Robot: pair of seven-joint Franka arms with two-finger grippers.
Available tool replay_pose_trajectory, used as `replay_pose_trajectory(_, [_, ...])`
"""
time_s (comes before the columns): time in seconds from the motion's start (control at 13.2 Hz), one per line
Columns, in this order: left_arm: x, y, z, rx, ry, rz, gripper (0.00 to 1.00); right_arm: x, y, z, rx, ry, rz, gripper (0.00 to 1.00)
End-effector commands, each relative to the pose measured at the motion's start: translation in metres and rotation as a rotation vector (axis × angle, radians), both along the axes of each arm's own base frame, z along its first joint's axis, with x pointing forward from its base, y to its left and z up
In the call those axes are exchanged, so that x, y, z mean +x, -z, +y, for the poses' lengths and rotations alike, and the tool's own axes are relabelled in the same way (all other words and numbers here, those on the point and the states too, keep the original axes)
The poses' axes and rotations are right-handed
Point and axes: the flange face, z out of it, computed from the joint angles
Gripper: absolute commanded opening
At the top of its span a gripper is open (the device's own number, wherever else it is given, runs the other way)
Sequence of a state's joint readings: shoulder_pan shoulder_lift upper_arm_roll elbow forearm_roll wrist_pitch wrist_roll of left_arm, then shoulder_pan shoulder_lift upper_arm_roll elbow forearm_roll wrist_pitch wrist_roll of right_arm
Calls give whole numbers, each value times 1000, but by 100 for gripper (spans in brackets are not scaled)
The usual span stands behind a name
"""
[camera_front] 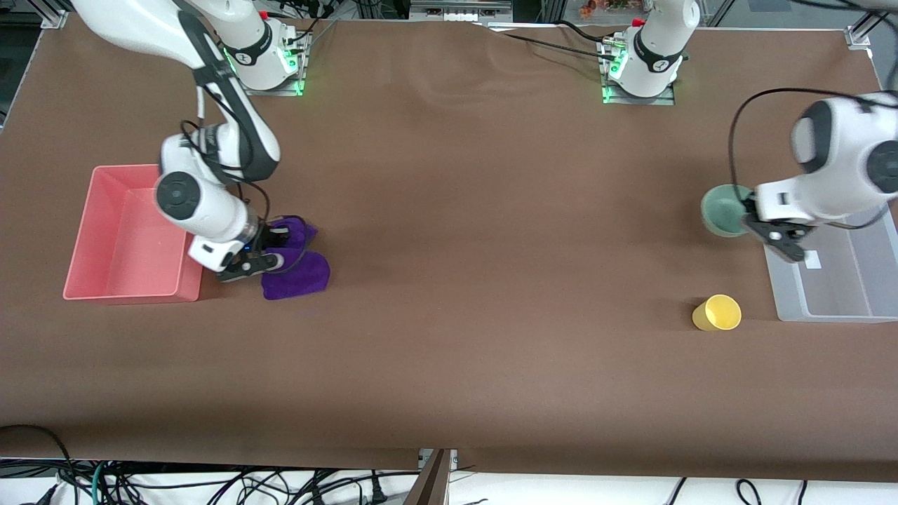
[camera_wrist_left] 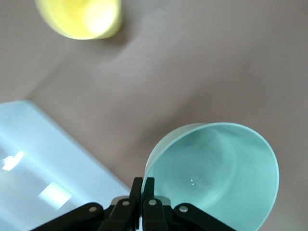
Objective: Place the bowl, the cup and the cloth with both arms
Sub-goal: 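Carry the cloth into the pink bin while the left gripper moves bowl into clear bin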
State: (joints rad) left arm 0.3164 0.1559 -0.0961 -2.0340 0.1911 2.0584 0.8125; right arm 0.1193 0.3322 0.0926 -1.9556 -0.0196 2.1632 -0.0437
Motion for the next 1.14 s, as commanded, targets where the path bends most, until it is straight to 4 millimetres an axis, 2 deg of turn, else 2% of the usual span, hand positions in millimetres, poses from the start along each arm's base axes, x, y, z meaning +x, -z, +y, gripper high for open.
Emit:
replay_pose_trajectory(0.0, [21,-18,90,1,-91,0,0,23,-82,-37,-28,27,44,0])
replay_pose_trajectory(0.08, [21,-12,120,-5,-124,-3,0,29,-105,-62,-36,16,67,0])
replay_pose_trajectory(0.15, [21,-7,155,-2,-168,-12,0,31,-119,-90,-35,-11,96,0])
replay_pose_trajectory(0.23, [21,9,183,-5,-189,-5,0,32,-131,-119,-35,-37,108,0])
replay_pose_trajectory(0.3, [22,31,209,-22,-211,2,0,29,-139,-154,-34,-53,118,0])
replay_pose_trajectory(0.38, [18,58,238,-36,-243,16,0,26,-142,-183,-27,-94,125,0])
replay_pose_trajectory(0.45, [14,89,258,-54,-275,21,0,22,-142,-212,-22,-127,133,0])
replay_pose_trajectory(0.53, [13,111,269,-55,-283,-4,0,18,-137,-239,-18,-148,147,0])
replay_pose_trajectory(0.61, [14,121,269,-54,-280,-24,0,13,-129,-258,-14,-159,156,0])
replay_pose_trajectory(0.68, [14,126,268,-59,-281,-20,0,7,-115,-268,-5,-144,177,0])
replay_pose_trajectory(0.76, [15,126,268,-58,-279,-21,52,1,-100,-273,2,-135,194,0])
replay_pose_trajectory(0.83, [17,124,265,-63,-282,-24,100,-8,-81,-281,6,-119,209,0])
replay_pose_trajectory(0.91, [21,114,261,-59,-274,-27,100,-17,-58,-292,2,-103,217,0])
replay_pose_trajectory(0.98, [24,91,253,-57,-267,-24,100,-26,-38,-297,0,-98,214,0])
replay_pose_trajectory(1.06, [31,69,236,-70,-246,-13,100,-32,-22,-301,-3,-91,213,0])
